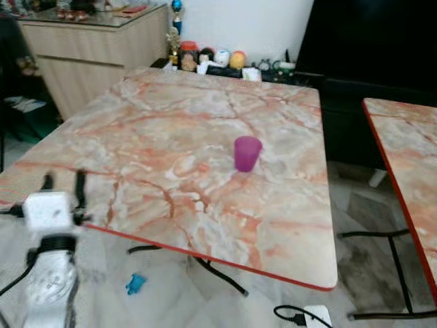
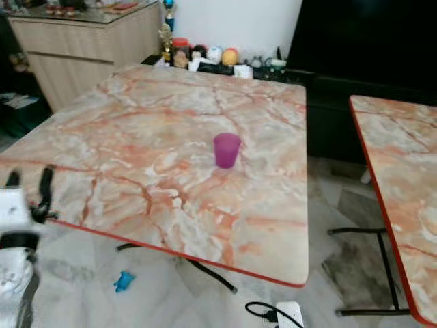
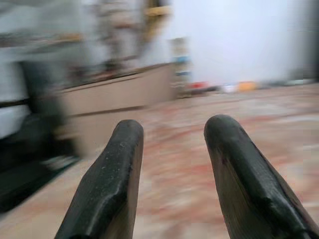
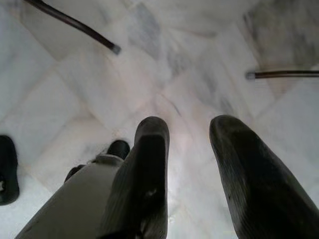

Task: Setting the table

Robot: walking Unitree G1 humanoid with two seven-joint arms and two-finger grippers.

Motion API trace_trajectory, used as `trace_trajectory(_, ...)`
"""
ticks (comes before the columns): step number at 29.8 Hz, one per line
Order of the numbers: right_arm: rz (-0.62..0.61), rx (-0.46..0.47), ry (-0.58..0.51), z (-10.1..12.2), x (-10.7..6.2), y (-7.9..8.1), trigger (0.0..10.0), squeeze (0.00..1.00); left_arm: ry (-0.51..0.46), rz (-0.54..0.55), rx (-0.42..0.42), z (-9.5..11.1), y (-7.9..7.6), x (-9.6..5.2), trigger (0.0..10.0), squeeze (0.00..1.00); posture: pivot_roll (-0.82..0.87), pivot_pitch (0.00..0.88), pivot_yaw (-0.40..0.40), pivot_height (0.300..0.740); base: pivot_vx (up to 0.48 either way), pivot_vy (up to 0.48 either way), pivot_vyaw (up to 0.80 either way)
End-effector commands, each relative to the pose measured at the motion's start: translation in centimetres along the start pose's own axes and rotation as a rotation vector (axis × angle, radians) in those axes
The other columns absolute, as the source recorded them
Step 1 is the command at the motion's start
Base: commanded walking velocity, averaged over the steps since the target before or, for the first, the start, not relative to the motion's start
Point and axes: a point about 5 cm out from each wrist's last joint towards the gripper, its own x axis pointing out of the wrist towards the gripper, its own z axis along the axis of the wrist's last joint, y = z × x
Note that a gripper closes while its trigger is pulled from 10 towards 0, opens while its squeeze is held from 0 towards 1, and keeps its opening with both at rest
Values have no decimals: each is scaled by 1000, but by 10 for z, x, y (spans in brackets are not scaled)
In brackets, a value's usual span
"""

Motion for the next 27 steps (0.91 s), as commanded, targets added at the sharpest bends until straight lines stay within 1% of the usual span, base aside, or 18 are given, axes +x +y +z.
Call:
trace_trajectory(1, -20, 39, 2, 1, 1, -4, 10000, 0, 26, -178, -39, -1, -24, 11, 10000, 0, 167, 0, -45, 740, 0, 0, 0)
trace_trajectory(2, -24, 51, 6, 1, 1, -4, 10000, 0, 44, -205, -89, -3, -33, 18, 10000, 0, 157, 0, -41, 740, 0, 0, 0)
trace_trajectory(4, -27, 63, 7, 1, 1, -5, 10000, 0, 55, -209, -145, -4, -39, 25, 10000, 0, 153, 0, -41, 740, 0, 0, 0)
trace_trajectory(5, -26, 61, 6, 1, 1, -5, 10000, 0, 62, -210, -156, -5, -41, 28, 10000, 0, 138, 0, -32, 740, 0, 0, 0)
trace_trajectory(6, -27, 59, 4, 1, 1, -5, 10000, 0, 63, -204, -168, -4, -43, 32, 10000, 0, 136, 0, -32, 740, 0, 0, 0)
trace_trajectory(7, -34, 70, -5, 3, 1, -7, 10000, 0, 74, -171, -207, -5, -50, 42, 10000, 0, 135, 0, -30, 740, 0, 0, 0)
trace_trajectory(8, -34, 71, -8, 3, 1, -7, 10000, 0, 68, -164, -227, -3, -54, 46, 10000, 0, 134, 0, -29, 740, 0, 0, 0)
trace_trajectory(10, -33, 70, -10, 4, 1, -7, 10000, 0, 59, -164, -245, -1, -58, 49, 10000, 0, 130, 0, -32, 740, 0, 0, 0)
trace_trajectory(12, -31, 75, -8, 4, 1, -7, 10000, 0, 63, -179, -268, 0, -67, 51, 10000, 0, 126, 0, -38, 740, 0, 0, 0)
trace_trajectory(15, -23, 67, -7, 4, 1, -6, 10000, 0, 82, -212, -293, 0, -75, 52, 10000, 0, 121, 0, -34, 740, 0, 0, -554)
trace_trajectory(18, -25, 76, -11, 5, 2, -6, 10000, 0, 85, -223, -292, -1, -76, 52, 10000, 0, 123, 0, -32, 740, 0, 0, -665)
trace_trajectory(19, -22, 74, -13, 6, 2, -6, 10000, 0, 88, -219, -289, -2, -74, 52, 10000, 0, 122, 0, -30, 740, 0, 0, -669)
trace_trajectory(23, -9, 50, -15, 6, 2, -5, 10000, 0, 81, -193, -286, -3, -69, 55, 10000, 0, 123, 0, -30, 740, 0, 0, -669)
trace_trajectory(26, -11, 56, -13, 5, 1, -4, 10000, 0, 65, -161, -288, -1, -65, 57, 10000, 0, 128, 0, -32, 740, 0, 0, -663)
trace_trajectory(27, -5, 44, -11, 4, 1, -3, 10000, 0, 52, -146, -284, 2, -64, 59, 10000, 0, 125, 0, -31, 740, 0, 0, -650)
